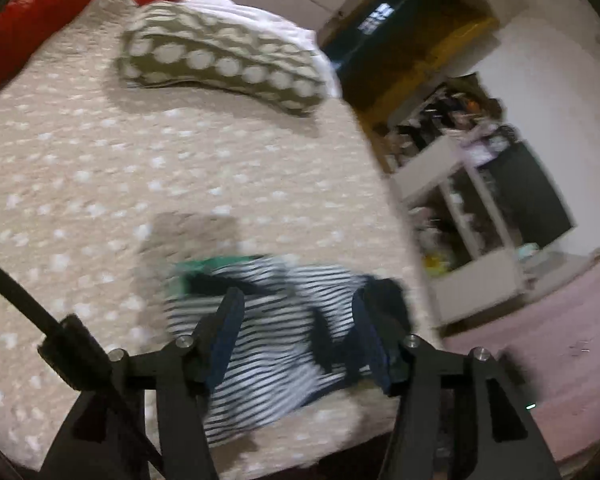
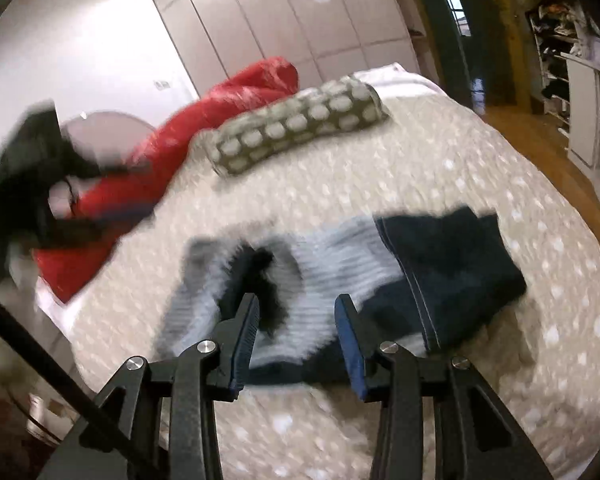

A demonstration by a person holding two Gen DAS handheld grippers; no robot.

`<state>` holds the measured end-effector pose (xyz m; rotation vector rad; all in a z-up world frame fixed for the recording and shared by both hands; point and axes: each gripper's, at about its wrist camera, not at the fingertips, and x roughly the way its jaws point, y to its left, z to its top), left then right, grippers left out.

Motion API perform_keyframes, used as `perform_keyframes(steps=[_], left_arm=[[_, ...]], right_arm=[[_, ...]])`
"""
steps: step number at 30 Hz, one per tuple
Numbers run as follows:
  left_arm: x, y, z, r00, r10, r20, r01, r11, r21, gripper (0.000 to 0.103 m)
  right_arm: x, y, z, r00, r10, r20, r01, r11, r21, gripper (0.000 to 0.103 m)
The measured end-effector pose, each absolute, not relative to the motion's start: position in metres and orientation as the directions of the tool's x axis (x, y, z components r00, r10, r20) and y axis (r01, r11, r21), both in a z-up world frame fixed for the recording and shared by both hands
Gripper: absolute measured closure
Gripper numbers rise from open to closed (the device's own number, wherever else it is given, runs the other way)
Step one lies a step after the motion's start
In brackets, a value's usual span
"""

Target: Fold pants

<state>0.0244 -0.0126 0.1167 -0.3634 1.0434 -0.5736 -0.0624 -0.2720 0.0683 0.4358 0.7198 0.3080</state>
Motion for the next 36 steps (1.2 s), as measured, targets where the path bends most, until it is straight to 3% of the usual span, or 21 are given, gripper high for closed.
perform_keyframes(steps=[6,10,12,15,17,24,28,34,36], left_arm=[[0.006,-0.010,0.044,0.289,-0.547,-0.786,0.169,0.837,-0.521,0.049],[0.001,-0.015,0.031,0.294,-0.519,-0.803,0.200,0.855,-0.479,0.050],[-0.002,-0.012,0.045,0.314,-0.547,-0.776,0.236,0.837,-0.494,0.050],[-0.003,0.000,0.063,0.364,-0.579,-0.730,0.252,0.816,-0.521,0.048],[0.001,0.014,0.064,0.385,-0.592,-0.708,0.226,0.805,-0.549,0.041],[0.036,0.022,0.037,0.333,-0.593,-0.733,0.141,0.800,-0.583,0.040],[0.064,-0.002,0.030,0.285,-0.598,-0.749,0.188,0.801,-0.568,0.034],[0.084,-0.013,0.017,0.217,-0.626,-0.749,0.192,0.779,-0.596,0.030],[0.085,-0.009,0.016,0.211,-0.648,-0.732,0.177,0.762,-0.623,0.046]], right_arm=[[-0.023,-0.250,0.059,0.605,0.600,-0.523,-0.169,0.738,0.653,0.066],[0.000,-0.238,-0.002,0.455,0.526,-0.718,-0.025,0.814,0.581,0.065],[-0.007,-0.246,-0.002,0.493,0.549,-0.675,-0.027,0.785,0.619,0.063],[-0.016,-0.250,0.013,0.516,0.509,-0.689,-0.041,0.818,0.574,0.055],[-0.022,-0.253,0.023,0.540,0.479,-0.692,-0.054,0.840,0.539,0.054],[-0.053,-0.261,0.043,0.604,0.488,-0.630,-0.121,0.838,0.533,0.053],[-0.074,-0.217,0.062,0.594,0.531,-0.604,-0.305,0.844,0.441,0.053],[-0.089,-0.125,0.054,0.582,0.503,-0.639,-0.537,0.828,0.162,0.047],[-0.085,-0.102,0.037,0.595,0.449,-0.666,-0.557,0.828,0.061,0.047]])
